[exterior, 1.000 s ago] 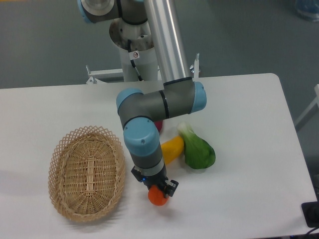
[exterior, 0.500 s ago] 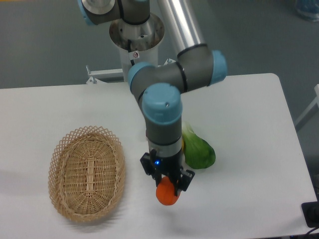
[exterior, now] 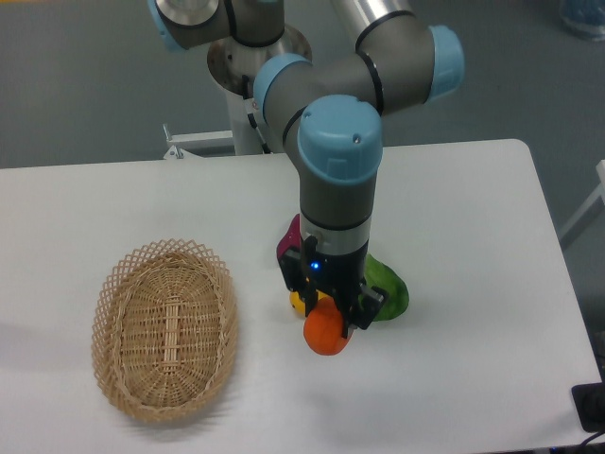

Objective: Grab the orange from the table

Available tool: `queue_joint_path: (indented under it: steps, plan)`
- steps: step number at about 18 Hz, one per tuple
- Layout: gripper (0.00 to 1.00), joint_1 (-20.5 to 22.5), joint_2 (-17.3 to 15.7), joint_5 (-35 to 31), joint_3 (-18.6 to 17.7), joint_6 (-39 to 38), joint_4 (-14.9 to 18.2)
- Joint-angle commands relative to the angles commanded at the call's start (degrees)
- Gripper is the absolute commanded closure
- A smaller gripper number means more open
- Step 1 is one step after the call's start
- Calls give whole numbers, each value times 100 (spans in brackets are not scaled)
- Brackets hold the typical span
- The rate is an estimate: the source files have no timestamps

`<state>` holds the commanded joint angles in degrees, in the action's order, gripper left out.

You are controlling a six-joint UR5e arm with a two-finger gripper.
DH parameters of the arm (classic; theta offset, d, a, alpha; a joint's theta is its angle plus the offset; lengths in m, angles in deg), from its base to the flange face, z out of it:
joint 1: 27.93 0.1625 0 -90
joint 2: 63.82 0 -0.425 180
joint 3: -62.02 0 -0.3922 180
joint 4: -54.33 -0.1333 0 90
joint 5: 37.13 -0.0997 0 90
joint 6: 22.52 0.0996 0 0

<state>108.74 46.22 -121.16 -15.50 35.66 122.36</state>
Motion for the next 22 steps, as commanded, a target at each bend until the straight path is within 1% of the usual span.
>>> queue_joint_path:
  steps: [1, 22]
  plan:
    - [42, 0, 0, 0, 0, 17, 35]
    - [42, 62, -18, 88, 0, 9, 9]
